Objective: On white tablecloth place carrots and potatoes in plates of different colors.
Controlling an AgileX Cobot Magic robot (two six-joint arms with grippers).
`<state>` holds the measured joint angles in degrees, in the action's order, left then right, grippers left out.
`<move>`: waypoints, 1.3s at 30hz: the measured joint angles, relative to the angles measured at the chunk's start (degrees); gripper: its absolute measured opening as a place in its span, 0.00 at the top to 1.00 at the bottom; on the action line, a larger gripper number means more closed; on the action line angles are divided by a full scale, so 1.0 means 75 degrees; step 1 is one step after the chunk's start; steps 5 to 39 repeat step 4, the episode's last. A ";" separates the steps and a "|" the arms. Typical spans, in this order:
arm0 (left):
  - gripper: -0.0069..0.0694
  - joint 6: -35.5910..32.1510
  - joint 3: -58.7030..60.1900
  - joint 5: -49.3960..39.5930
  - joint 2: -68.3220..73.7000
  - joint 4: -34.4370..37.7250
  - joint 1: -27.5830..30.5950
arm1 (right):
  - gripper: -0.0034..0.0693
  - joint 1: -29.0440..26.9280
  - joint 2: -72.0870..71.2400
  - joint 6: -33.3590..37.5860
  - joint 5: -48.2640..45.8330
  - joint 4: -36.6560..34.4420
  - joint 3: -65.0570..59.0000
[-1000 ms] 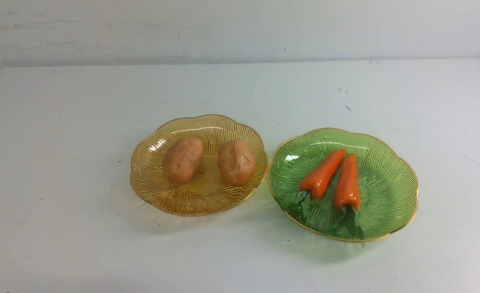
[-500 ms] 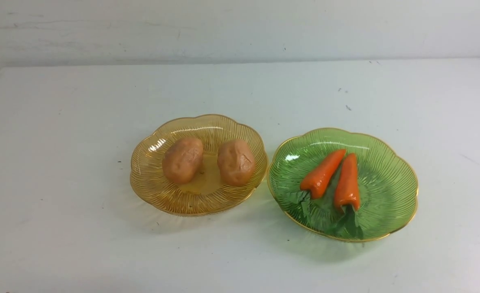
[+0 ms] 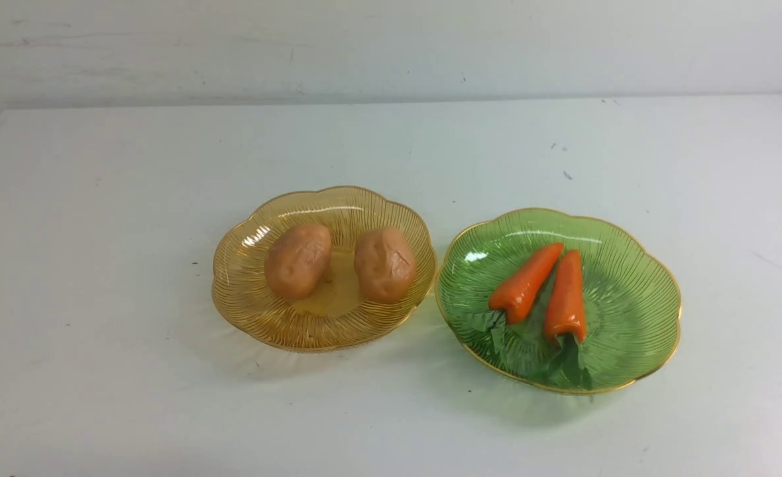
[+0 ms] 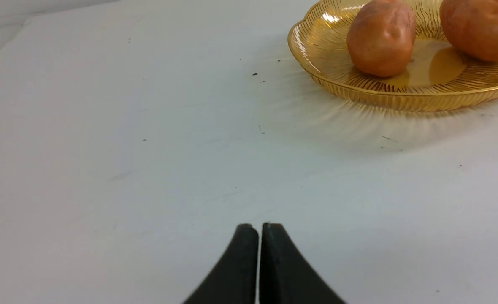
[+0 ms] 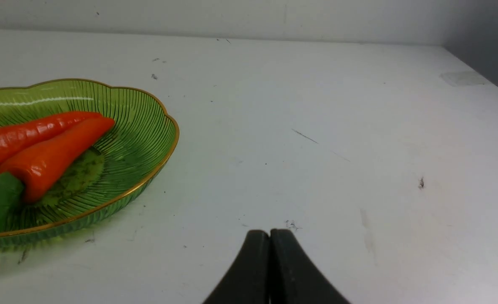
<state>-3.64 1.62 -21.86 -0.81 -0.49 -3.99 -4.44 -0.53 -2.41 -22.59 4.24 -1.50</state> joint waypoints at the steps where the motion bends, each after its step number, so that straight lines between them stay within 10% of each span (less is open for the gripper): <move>1: 0.91 0.0000 0.0000 0.0000 0.0000 0.0000 0.0000 | 0.97 0.0000 0.0000 0.0000 0.0000 0.0000 0.0000; 39: 0.91 0.0000 0.0000 0.0000 0.0000 0.0000 0.0000 | 0.97 0.0000 0.0000 0.0000 0.0000 0.0000 0.0000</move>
